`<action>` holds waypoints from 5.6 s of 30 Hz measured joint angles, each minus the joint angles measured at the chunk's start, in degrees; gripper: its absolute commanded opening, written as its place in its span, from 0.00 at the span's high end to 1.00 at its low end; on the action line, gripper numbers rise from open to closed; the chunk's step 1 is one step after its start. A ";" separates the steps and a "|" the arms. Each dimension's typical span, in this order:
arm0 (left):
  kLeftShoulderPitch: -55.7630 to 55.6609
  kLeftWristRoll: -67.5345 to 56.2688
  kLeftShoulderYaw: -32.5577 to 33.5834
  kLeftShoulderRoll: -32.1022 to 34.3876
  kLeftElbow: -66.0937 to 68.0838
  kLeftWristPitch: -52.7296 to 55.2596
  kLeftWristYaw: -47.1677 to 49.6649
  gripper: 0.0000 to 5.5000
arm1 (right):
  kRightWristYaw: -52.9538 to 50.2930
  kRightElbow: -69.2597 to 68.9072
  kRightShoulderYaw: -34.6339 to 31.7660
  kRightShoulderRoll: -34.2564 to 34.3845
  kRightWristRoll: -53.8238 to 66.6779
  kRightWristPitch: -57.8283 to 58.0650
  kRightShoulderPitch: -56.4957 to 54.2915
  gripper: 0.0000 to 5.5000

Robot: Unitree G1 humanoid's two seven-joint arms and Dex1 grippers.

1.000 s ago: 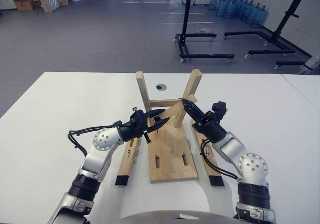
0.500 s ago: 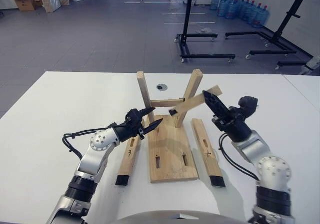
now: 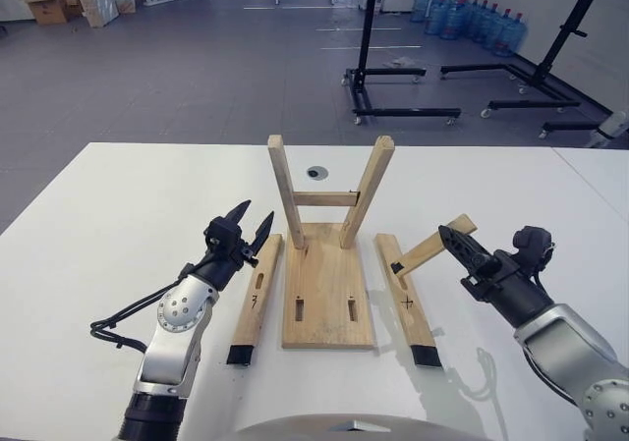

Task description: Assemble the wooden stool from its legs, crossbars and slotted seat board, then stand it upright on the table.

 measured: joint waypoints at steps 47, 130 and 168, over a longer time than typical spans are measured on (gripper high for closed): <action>-4.12 3.63 -1.74 0.82 4.87 -0.35 -1.01 0.54 | 12.12 5.27 6.72 6.74 -21.96 -11.84 6.54 0.93; -1.06 4.90 -2.73 0.97 5.51 -2.46 0.84 0.54 | -0.85 0.95 7.81 5.00 -18.32 -0.91 -0.98 0.93; -5.60 6.08 -4.67 1.97 10.47 -4.19 -2.58 0.54 | 3.18 19.57 17.00 9.82 -37.07 -12.05 -13.41 0.93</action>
